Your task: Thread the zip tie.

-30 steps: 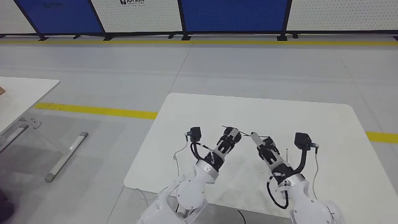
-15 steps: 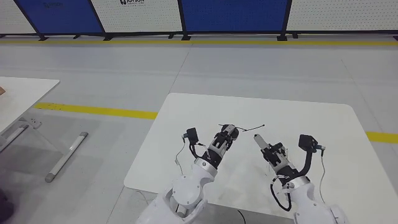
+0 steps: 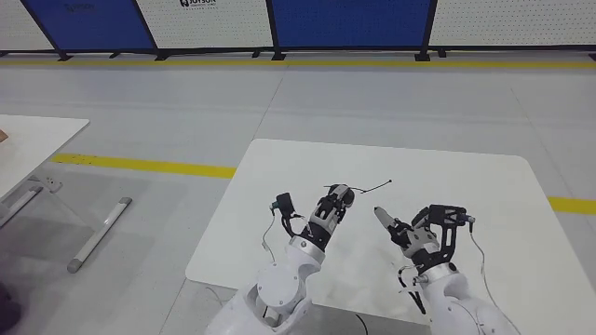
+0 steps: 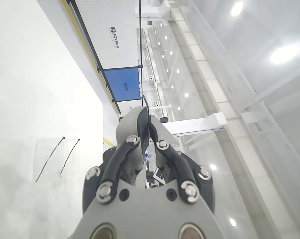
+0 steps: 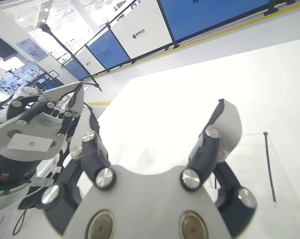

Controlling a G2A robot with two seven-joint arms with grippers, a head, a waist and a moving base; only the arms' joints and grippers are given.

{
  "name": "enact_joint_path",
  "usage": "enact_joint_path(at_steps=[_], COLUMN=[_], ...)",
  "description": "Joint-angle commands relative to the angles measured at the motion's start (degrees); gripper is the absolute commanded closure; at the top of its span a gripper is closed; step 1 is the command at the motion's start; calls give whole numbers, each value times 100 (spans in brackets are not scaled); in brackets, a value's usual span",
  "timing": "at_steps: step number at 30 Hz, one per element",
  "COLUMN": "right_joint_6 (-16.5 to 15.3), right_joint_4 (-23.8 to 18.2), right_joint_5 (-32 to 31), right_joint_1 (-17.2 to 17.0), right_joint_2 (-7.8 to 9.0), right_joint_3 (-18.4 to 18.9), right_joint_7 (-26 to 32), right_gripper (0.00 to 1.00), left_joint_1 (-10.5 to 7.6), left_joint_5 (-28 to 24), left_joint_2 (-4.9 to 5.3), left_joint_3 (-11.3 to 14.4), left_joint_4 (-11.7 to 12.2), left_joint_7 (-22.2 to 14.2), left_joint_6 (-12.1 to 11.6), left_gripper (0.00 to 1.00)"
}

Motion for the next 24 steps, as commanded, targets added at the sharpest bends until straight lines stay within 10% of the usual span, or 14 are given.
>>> enact_joint_path(at_steps=[1,24], right_joint_6=[-13,-158], right_joint_4=[71,227], right_joint_5=[-313,213], right_joint_1=[13,181], right_joint_2=[15,-19], right_joint_3=[-11,-76], right_joint_7=[19,287], right_gripper=[0,7], left_joint_1=[0,-1], left_joint_5=[-1,-85], left_joint_2=[0,-41], left_joint_3=[0,138], left_joint_4=[0,5], left_joint_7=[-1,-133], left_joint_6=[1,-4], left_gripper=[100,100])
